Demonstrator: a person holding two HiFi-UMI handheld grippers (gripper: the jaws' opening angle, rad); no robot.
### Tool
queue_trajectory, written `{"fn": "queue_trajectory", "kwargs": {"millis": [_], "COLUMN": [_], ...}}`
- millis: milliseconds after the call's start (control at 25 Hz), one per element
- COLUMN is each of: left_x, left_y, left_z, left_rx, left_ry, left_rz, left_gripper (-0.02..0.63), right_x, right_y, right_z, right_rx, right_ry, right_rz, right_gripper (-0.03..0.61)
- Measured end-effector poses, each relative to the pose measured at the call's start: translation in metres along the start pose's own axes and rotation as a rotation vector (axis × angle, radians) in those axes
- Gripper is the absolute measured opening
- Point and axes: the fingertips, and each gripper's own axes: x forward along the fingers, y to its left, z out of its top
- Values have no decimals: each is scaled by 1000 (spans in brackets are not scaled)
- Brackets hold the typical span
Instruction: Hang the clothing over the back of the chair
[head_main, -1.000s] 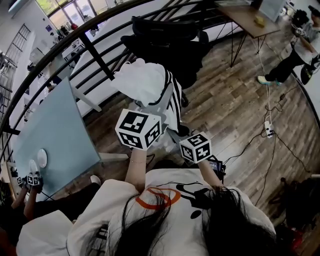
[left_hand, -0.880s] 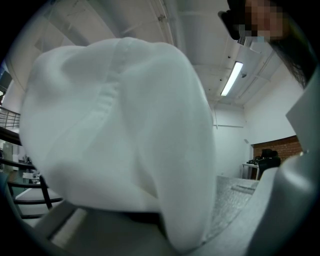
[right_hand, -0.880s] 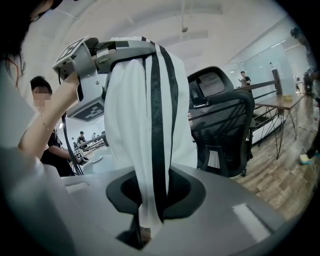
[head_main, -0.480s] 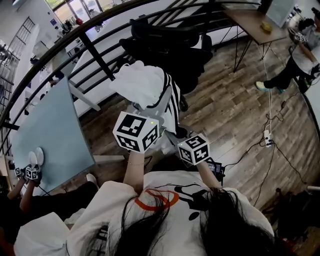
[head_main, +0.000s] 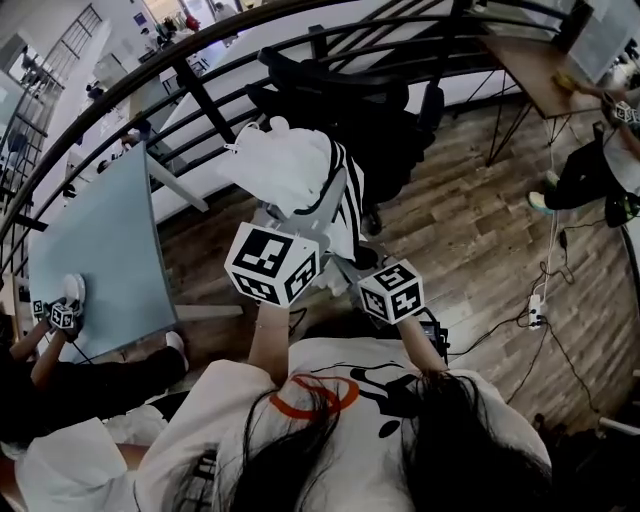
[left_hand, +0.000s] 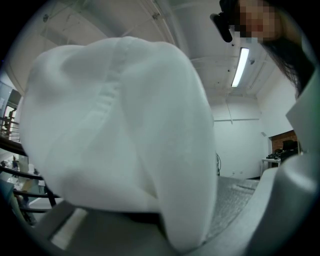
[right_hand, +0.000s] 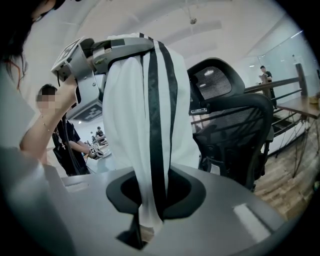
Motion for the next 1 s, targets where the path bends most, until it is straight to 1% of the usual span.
{"fn": "queue_trajectory", "kwargs": {"millis": [280,600,800,1000], "left_x": [24,50,48,49], "left_y": [8,8,13,21], "left_z": [6,12,15,25], "left_rx": [20,34,27,17], "left_ry": [5,-4,-9,-3], "left_rz": [74,130,147,136], "left_gripper": [150,152,152,152], "right_x": [2,-4,-1,2], "right_y": [-20,-47,-46,-43], "right_z": [15,28,32,45], "right_rx": [-30,-56,-62,-76], "right_ry": [9,14,12,-5], "right_rz": [82,149,186,230], "right_gripper": [75,75,75,75]}}
